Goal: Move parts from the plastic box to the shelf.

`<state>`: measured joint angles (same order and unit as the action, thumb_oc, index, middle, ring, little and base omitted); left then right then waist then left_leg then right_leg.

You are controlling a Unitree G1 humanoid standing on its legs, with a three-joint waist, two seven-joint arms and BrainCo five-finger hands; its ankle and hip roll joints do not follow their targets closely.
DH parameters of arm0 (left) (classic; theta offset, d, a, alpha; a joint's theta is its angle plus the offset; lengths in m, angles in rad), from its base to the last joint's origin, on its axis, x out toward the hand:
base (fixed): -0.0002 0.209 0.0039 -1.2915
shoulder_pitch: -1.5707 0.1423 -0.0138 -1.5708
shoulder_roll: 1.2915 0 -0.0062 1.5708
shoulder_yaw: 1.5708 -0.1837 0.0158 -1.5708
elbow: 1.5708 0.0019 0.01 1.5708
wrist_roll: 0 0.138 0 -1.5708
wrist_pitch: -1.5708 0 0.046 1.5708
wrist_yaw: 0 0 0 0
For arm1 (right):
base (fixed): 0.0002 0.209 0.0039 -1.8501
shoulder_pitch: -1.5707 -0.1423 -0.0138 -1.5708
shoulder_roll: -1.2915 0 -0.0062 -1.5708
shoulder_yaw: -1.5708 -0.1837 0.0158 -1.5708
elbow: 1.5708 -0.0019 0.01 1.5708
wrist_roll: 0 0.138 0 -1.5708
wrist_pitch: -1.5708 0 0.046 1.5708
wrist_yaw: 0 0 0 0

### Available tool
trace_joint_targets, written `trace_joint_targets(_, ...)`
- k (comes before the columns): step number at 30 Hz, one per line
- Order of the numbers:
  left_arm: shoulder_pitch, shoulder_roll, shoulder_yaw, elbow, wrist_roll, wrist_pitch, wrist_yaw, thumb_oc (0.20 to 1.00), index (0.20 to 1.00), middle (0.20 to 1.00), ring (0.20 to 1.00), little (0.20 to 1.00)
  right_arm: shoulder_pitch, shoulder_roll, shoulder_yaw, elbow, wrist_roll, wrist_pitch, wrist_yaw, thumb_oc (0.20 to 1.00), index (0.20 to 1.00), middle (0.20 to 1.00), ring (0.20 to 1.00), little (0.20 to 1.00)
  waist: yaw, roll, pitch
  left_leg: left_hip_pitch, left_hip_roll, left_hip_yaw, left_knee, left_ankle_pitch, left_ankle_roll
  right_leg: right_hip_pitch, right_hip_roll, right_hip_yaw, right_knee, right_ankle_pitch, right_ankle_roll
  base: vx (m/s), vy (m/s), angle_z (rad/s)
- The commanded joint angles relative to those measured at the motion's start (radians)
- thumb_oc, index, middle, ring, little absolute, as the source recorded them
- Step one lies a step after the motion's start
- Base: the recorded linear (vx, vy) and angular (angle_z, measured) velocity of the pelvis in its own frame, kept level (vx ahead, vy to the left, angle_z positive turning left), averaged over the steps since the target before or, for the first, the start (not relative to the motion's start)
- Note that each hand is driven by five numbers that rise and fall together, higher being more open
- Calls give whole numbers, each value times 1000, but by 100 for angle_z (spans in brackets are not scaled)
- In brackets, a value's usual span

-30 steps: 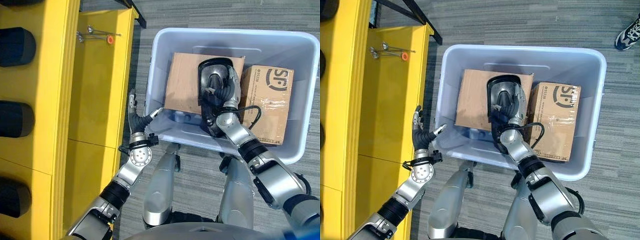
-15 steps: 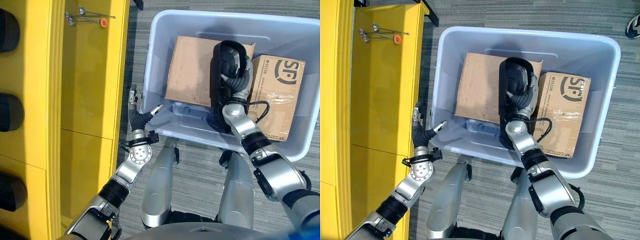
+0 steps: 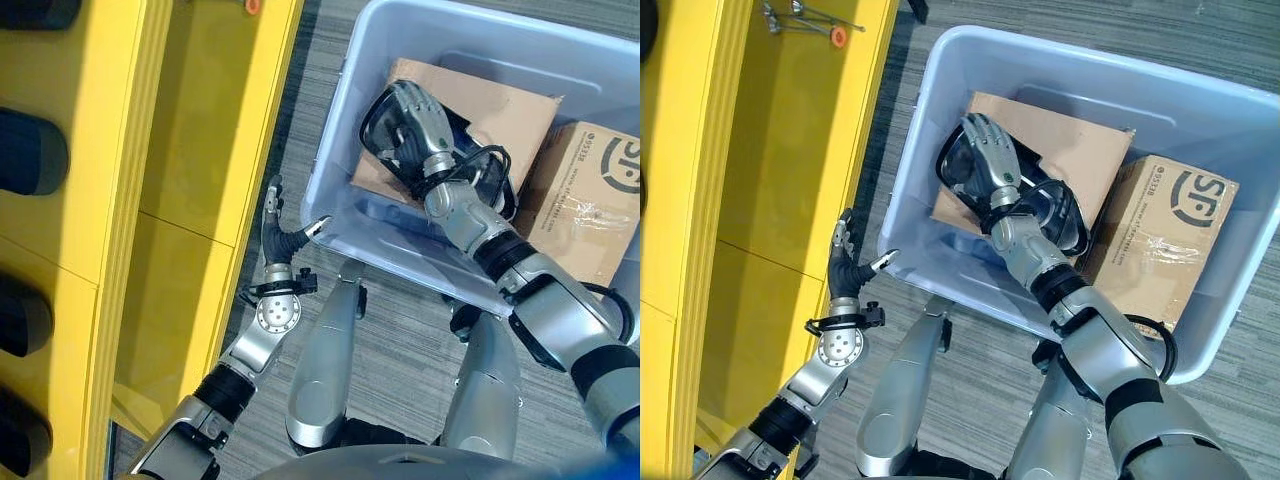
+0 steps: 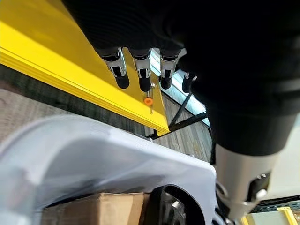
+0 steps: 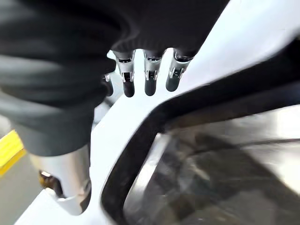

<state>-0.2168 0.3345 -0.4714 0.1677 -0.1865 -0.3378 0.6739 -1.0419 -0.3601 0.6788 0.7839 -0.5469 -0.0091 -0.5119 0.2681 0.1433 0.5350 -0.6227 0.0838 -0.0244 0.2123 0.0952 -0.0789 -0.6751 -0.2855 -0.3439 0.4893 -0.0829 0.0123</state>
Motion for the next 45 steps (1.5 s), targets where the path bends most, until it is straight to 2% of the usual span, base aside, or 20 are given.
trace_joint_targets(1,24,53,-25,-86,-4,-77,-14,1000,1000,1000,1000,1000,-59,-32,40,17,-151,-64,-4,1000,1000,1000,1000,1000,13,36,-15,-50,-51,60,14,22,45,56,18,7,-16,27,41,-4,-35,8)
trace_joint_targets(6,33,79,-33,-92,-13,-90,-32,1000,1000,1000,1000,1000,-120,-55,157,47,-317,-136,18,1000,1000,1000,1000,1000,35,34,-15,-49,-54,51,13,25,47,68,17,-8,-22,29,47,-7,-51,4)
trace_joint_targets(11,43,104,-28,-100,-15,-99,-56,1000,1000,1000,1000,1000,-160,-70,254,94,-442,-171,10,1000,1000,1000,1000,1000,54,23,-15,-40,-54,42,1,28,48,88,22,-24,-35,31,51,-12,-67,7)
trace_joint_targets(12,53,113,-26,-94,-15,-116,-67,1000,1000,1000,1000,1000,-160,-83,288,121,-419,-178,2,1000,1000,1000,1000,1000,62,16,-15,-36,-53,39,-4,29,48,97,24,-30,-42,32,53,-17,-96,5)
trace_joint_targets(17,77,133,-11,-96,-7,-138,-82,1000,1000,1000,1000,1000,-143,-103,300,155,-268,-193,21,1000,1000,1000,1000,1000,68,0,-15,-28,-50,35,-17,31,47,116,32,-42,-67,37,56,-16,-68,4)
trace_joint_targets(18,85,138,0,-97,-4,-145,-88,1000,1000,1000,1000,1000,-111,-108,293,160,-96,-179,46,1000,1000,1000,1000,1000,66,-11,-15,-26,-46,36,-23,31,47,123,36,-45,-81,41,57,-12,-42,-1)
trace_joint_targets(19,85,138,0,-97,-4,-145,-88,1000,1000,1000,1000,1000,-111,-108,293,159,-95,-179,47,1000,1000,1000,1000,1000,66,-11,-15,-25,-46,36,-23,31,47,123,36,-45,-82,41,57,-19,-61,0)
trace_joint_targets(21,89,142,14,-117,-8,-131,-88,1000,1000,1000,1000,1000,-63,-100,248,155,101,-147,81,1000,1000,1000,1000,1000,56,-18,-15,-24,-42,43,-26,29,46,125,43,-40,-94,44,55,0,0,0)
trace_joint_targets(22,87,139,19,-123,-6,-119,-82,1000,1000,1000,1000,1000,-37,-89,220,151,156,-133,60,1000,1000,1000,1000,1000,48,-20,-15,-26,-38,47,-25,27,45,121,43,-37,-95,45,54,0,0,0)
trace_joint_targets(25,81,130,23,-136,-7,-101,-70,1000,1000,1000,1000,1000,8,-67,171,130,233,-93,26,1000,1000,1000,1000,1000,35,-22,-15,-30,-33,57,-22,25,45,111,45,-30,-95,47,52,-14,20,-4)
trace_joint_targets(27,67,108,17,-134,8,-89,-56,1000,1000,1000,1000,1000,51,-37,121,106,218,-83,-104,1000,1000,1000,1000,1000,18,-17,-15,-30,-30,65,-26,26,45,101,49,-18,-97,49,50,-29,56,-3)
trace_joint_targets(28,65,105,15,-135,9,-86,-53,1000,1000,1000,1000,1000,54,-35,114,104,211,-94,-132,1000,1000,1000,1000,1000,16,-16,-15,-29,-30,67,-27,26,46,101,49,-15,-97,49,49,-25,78,-7)
trace_joint_targets(29,54,89,5,-132,9,-78,-32,1000,1000,1000,1000,1000,73,-22,71,79,190,-140,-231,1000,1000,1000,1000,1000,3,-9,-15,-28,-28,71,-29,27,46,95,50,-5,-96,50,49,-21,94,-16)
trace_joint_targets(31,52,77,-4,-121,10,-86,-11,1000,1000,1000,1000,1000,103,-16,30,29,145,-183,-269,1000,1000,1000,1000,1000,-11,-4,-15,-25,-28,77,-35,31,46,93,53,5,-100,53,51,-20,109,-17)
trace_joint_targets(33,40,60,-14,-104,15,-87,17,1000,1000,1000,1000,1000,139,-10,6,-54,99,-191,-287,1000,1000,1000,1000,1000,-29,0,-15,-25,-30,83,-38,33,45,86,53,15,-103,55,52,-15,100,-16)
trace_joint_targets(35,24,37,-33,-72,11,-95,62,1000,1000,1000,1000,1000,190,-2,1,-170,94,-139,-275,1000,1000,1000,1000,1000,-57,1,-15,-17,-30,93,-44,33,44,83,55,33,-110,56,51,-6,117,-17)
trace_joint_targets(39,12,8,-47,-13,8,-129,92,1000,1000,1000,1000,1000,243,10,9,-213,33,-132,-327,1000,1000,1000,1000,1000,-83,4,-15,-11,-25,107,-45,34,40,78,54,51,-111,56,49,-2,79,-14)
trace_joint_targets(42,8,3,-53,13,2,-152,106,1000,1000,1000,1000,1000,275,6,17,-252,23,-107,-272,1000,1000,1000,1000,1000,-99,4,-15,-7,-25,114,-44,34,37,75,54,60,-112,59,50,2,52,-4)
trace_joint_targets(43,5,5,-57,22,-2,-153,116,1000,1000,1000,1000,1000,289,7,28,-257,37,-87,-198,1000,1000,1000,1000,1000,-105,5,-15,-3,-25,115,-43,32,36,75,54,65,-111,58,50,4,46,-4)
trace_joint_targets(45,-1,-1,-51,44,-12,-160,106,1000,1000,1000,1000,1000,290,11,58,-235,62,-55,-111,1000,1000,1000,1000,1000,-105,5,-15,-2,-25,114,-44,32,34,74,55,67,-109,57,49,-3,9,-5)
